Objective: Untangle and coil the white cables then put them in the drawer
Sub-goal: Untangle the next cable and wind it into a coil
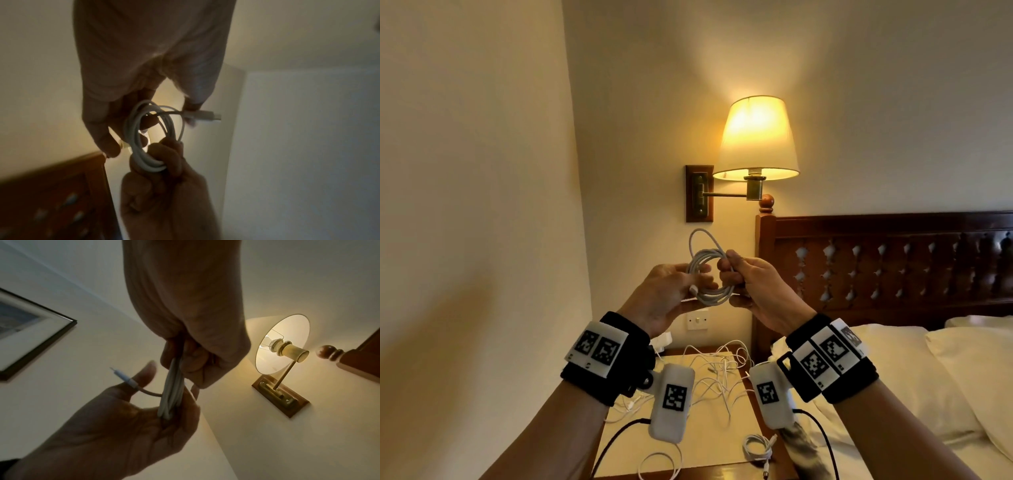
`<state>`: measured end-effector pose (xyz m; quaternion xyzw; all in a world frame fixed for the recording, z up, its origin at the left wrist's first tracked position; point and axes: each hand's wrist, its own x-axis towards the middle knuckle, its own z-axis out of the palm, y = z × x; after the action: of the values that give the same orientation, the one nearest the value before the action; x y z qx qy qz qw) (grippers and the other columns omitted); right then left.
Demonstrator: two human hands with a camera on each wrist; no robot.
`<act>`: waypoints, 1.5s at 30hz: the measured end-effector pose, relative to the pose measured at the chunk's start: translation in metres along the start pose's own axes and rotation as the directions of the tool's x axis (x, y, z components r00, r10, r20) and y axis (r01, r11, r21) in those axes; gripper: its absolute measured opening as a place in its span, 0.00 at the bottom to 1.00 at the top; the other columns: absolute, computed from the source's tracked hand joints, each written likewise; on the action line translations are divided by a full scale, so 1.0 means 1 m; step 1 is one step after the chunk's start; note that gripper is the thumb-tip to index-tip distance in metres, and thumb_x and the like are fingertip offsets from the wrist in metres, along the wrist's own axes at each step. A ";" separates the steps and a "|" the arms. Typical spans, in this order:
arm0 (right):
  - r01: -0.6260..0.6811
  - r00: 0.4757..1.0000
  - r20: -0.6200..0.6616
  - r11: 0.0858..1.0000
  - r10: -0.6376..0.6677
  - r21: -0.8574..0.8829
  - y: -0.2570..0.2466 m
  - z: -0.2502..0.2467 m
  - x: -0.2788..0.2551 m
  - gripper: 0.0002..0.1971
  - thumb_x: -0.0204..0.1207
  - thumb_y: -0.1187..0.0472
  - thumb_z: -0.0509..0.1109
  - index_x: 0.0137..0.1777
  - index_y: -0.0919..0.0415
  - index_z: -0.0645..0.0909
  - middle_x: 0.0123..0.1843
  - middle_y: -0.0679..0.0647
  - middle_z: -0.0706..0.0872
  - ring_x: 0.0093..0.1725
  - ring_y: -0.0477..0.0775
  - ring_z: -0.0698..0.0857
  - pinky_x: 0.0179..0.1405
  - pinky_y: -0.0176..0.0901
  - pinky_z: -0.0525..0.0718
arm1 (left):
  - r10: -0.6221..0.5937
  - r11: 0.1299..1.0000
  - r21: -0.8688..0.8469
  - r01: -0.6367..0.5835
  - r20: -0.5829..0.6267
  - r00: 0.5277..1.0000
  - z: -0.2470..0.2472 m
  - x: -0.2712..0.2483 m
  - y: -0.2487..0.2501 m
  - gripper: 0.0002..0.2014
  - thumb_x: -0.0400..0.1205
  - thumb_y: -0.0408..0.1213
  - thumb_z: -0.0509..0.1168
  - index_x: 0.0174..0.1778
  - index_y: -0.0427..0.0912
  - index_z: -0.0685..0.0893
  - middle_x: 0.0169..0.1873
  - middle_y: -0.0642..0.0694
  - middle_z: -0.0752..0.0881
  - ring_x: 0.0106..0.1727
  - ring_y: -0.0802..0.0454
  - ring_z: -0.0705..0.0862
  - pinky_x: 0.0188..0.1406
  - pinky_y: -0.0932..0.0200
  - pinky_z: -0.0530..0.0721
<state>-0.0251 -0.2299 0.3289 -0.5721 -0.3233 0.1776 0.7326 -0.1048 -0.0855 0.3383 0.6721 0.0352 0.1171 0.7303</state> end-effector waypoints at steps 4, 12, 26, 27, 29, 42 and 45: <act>0.036 0.995 -0.094 0.998 -0.042 -0.060 -0.002 -0.005 0.003 0.19 0.89 0.50 0.50 0.44 0.57 0.77 0.29 0.45 0.71 0.27 0.42 0.68 0.23 0.33 0.68 | 0.057 0.979 0.199 -0.046 -0.050 0.997 -0.004 -0.006 0.004 0.09 0.82 0.24 0.64 0.57 0.30 0.82 0.45 0.32 0.90 0.45 0.41 0.92 0.45 0.53 0.91; 0.065 0.973 -0.221 0.998 -0.061 0.010 -0.026 -0.037 0.008 0.18 0.89 0.51 0.51 0.44 0.57 0.78 0.28 0.46 0.69 0.24 0.43 0.66 0.22 0.35 0.65 | 0.103 0.927 0.365 -0.083 -0.034 0.994 -0.040 -0.019 0.010 0.10 0.84 0.35 0.64 0.51 0.34 0.88 0.41 0.39 0.92 0.39 0.47 0.91 0.41 0.52 0.90; 0.112 0.978 0.207 0.834 0.002 -0.540 -0.042 -0.004 0.005 0.18 0.89 0.53 0.53 0.43 0.58 0.78 0.28 0.44 0.73 0.28 0.43 0.67 0.29 0.37 0.65 | 0.153 0.817 0.546 -0.183 0.101 0.983 -0.040 -0.027 -0.003 0.23 0.73 0.65 0.66 0.57 0.56 0.86 0.54 0.51 0.86 0.47 0.56 0.79 0.48 0.58 0.78; 0.121 0.972 0.233 0.824 0.014 -0.554 -0.042 -0.001 0.004 0.18 0.89 0.53 0.53 0.42 0.58 0.78 0.28 0.45 0.73 0.28 0.43 0.67 0.29 0.37 0.65 | 0.242 0.856 0.470 -0.214 0.001 0.970 -0.035 -0.026 0.006 0.21 0.77 0.63 0.62 0.56 0.54 0.86 0.45 0.47 0.86 0.40 0.53 0.76 0.40 0.59 0.76; 0.144 0.964 0.266 0.800 0.020 -0.582 -0.043 0.006 0.002 0.18 0.89 0.54 0.53 0.43 0.58 0.79 0.29 0.46 0.73 0.28 0.43 0.68 0.28 0.36 0.66 | 0.300 0.869 0.412 -0.275 0.005 0.954 -0.025 -0.022 0.019 0.21 0.81 0.59 0.57 0.56 0.50 0.86 0.30 0.49 0.79 0.31 0.55 0.72 0.31 0.61 0.72; 0.275 0.959 0.157 0.650 -0.234 -0.709 -0.037 0.004 0.008 0.06 0.86 0.59 0.61 0.59 0.59 0.72 0.42 0.54 0.84 0.32 0.40 0.82 0.30 0.32 0.79 | 0.261 0.784 0.568 -0.250 0.064 0.963 -0.006 -0.016 0.006 0.17 0.88 0.48 0.52 0.42 0.44 0.80 0.30 0.49 0.75 0.28 0.57 0.70 0.27 0.64 0.69; 0.389 0.908 0.189 0.587 -0.374 -0.710 -0.028 0.001 0.007 0.07 0.85 0.67 0.61 0.59 0.60 0.74 0.56 0.55 0.84 0.50 0.44 0.85 0.44 0.39 0.83 | 0.353 0.798 0.527 -0.294 -0.012 0.936 -0.006 -0.011 -0.005 0.14 0.89 0.43 0.53 0.40 0.47 0.79 0.31 0.48 0.76 0.32 0.54 0.72 0.30 0.62 0.71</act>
<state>-0.0237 -0.2324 0.3572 -0.7322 -0.4888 -0.1226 0.4583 -0.1161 -0.0824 0.3320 0.8316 -0.0102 0.2630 0.4890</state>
